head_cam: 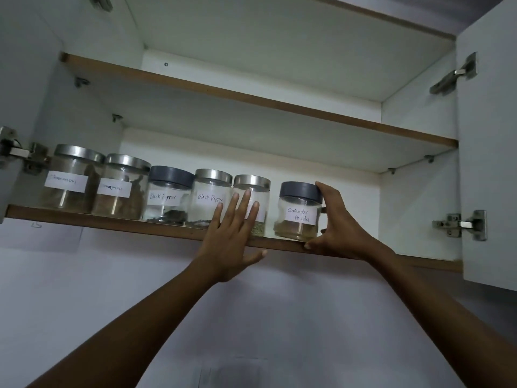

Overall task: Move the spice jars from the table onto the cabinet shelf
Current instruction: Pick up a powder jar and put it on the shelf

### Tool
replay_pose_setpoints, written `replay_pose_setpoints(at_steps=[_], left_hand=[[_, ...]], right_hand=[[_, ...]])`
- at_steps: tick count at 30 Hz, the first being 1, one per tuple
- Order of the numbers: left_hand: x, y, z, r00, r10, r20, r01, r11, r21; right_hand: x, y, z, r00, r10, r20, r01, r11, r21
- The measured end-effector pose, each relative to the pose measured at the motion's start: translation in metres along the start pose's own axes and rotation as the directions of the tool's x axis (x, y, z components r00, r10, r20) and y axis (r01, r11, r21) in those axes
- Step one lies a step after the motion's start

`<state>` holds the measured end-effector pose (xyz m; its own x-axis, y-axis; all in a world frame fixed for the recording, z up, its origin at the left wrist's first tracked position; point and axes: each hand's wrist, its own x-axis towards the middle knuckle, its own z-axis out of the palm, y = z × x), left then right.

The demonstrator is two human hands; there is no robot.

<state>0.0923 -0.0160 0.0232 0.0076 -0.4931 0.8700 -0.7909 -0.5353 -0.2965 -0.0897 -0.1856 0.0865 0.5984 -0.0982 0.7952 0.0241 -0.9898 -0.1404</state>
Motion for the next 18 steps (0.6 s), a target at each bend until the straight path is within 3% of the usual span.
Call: replay_pose_setpoints(at_steps=[4, 18], left_hand=[[0.002, 0.000, 0.006, 0.998, 0.011, -0.056, -0.010, 1.000, 0.014], [0.004, -0.002, 0.014, 0.999, 0.014, -0.033, -0.010, 0.994, 0.108]], right_hand=[[0.008, 0.006, 0.011, 1.000, -0.003, 0.017, 0.001, 0.997, 0.077], [0.024, -0.001, 0.040, 0.995, 0.096, 0.010, -0.095, 0.961, 0.258]])
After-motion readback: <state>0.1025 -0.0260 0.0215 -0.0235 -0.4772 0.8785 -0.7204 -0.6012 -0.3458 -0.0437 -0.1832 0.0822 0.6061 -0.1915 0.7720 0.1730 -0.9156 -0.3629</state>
